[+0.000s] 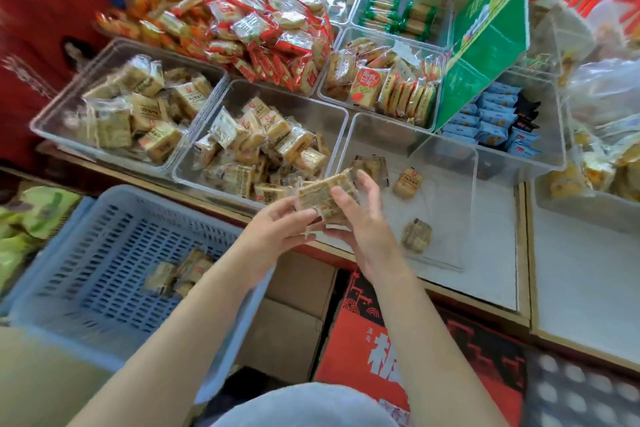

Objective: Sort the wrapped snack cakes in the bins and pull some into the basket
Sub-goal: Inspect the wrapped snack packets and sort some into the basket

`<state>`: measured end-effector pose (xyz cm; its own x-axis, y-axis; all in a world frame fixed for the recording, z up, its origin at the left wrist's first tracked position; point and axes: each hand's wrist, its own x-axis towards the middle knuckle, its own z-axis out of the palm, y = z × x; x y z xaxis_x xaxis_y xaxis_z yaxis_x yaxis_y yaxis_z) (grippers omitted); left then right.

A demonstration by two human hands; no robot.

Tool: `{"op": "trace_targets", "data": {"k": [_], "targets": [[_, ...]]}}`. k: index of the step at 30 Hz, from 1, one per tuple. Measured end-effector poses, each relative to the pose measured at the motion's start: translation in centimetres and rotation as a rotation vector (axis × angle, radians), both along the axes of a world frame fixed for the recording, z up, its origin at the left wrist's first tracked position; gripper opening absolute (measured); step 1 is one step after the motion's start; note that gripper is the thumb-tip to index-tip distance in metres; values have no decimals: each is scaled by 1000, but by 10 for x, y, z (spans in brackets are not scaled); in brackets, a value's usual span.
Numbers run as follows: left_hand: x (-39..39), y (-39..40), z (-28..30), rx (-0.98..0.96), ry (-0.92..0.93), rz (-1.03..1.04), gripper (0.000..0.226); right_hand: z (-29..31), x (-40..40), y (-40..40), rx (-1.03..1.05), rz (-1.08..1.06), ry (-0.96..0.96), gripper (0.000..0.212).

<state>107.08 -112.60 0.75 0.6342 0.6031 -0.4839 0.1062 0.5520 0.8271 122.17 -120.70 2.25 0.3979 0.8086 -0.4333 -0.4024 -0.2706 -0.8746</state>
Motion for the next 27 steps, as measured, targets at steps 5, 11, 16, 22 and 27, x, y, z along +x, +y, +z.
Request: {"op": "trace_targets", "data": {"k": [5,11,16,22,27], "targets": [[-61,-3,5,-20,35,143,26,0,-53,-8,-89,201,-75,40],[-115,-12,13,-103,44,223,29,0,-119,-11,-250,413,-353,59],[-148,-15,11,-50,119,47,44,8,-152,-6,-251,392,-420,49],[-189,-14,1,-77,37,43,38,5,-170,-13,-206,291,-152,37],[-212,-6,-2,-66,14,92,27,5,-177,-19,-174,181,-29,19]]}}
